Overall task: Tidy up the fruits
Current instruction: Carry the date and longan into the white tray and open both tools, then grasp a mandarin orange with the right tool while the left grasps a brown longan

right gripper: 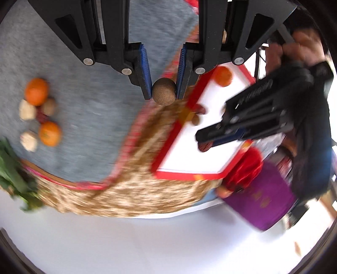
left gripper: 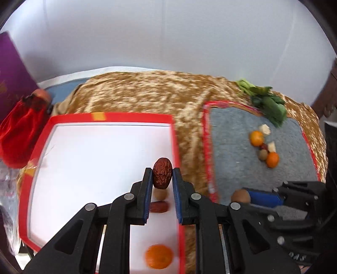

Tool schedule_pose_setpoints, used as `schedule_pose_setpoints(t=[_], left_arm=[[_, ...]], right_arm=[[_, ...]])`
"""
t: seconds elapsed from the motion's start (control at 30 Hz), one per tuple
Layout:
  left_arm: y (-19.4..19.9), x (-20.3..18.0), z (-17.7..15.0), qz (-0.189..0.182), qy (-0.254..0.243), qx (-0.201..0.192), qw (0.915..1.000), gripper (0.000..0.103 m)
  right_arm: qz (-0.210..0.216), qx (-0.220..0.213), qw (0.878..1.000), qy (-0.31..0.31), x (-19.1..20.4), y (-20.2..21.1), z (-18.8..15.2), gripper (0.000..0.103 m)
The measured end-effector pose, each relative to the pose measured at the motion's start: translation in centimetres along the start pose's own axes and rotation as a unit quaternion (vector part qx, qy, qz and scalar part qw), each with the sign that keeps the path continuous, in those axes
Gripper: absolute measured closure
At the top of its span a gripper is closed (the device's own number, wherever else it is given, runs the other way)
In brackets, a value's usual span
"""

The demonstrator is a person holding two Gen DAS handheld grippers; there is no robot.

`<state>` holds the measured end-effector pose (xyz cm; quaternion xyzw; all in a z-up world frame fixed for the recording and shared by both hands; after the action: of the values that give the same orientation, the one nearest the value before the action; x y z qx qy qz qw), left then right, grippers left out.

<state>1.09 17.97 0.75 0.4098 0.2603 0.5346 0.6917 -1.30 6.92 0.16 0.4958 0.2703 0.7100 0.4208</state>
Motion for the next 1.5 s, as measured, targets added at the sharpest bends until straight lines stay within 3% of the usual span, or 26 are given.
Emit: schedule_pose_setpoints(t=[0.2,0.37,0.83,0.93,1.1,1.5], left_arm=[[0.5,4.4,-2.3,0.018,0.046,0.018,0.9986,0.087],[-0.1,5.8,-3.7,0.029,0.049,0.042,0.9975,0.087],[-1.7,6.7,-6.0,0.044,0.052,0.094,0.9932,0.087],[-1.8,7.5,-6.3,0.072,0.057,0.108,0.9899,0.087],[-1.2,7.7,-5.6,0.095,0.055,0.099,0.9891,0.083],[-2.0,2.6,-1.9,0.086,0.005,0.078,0.9932,0.079]], right_arm=[[0.033,-0.002,0.997,0.069,5.3,-1.7,-2.3,0.080],[0.032,-0.007,0.993,0.117,7.9,-3.2,-4.3,0.080],[0.040,0.000,0.991,0.124,10.0,-6.1,-5.6,0.076],[0.043,0.003,0.992,0.121,10.1,-6.1,-5.7,0.076],[0.048,-0.008,0.992,0.120,9.5,-4.9,-5.4,0.076],[0.020,-0.031,0.997,0.062,3.1,-0.6,-3.0,0.075]])
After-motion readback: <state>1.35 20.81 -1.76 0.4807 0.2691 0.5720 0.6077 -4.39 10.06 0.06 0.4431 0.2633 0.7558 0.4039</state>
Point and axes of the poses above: each gripper's, at about its wrist camera, not at the fingertips, and y roughly against the way its jaws point, x to its left, z to its top, the point moved 10 cm from there along -y, roughly the way its jaws point, and after that the axes turned 13 degrees about -y, right-handed, at the moved point
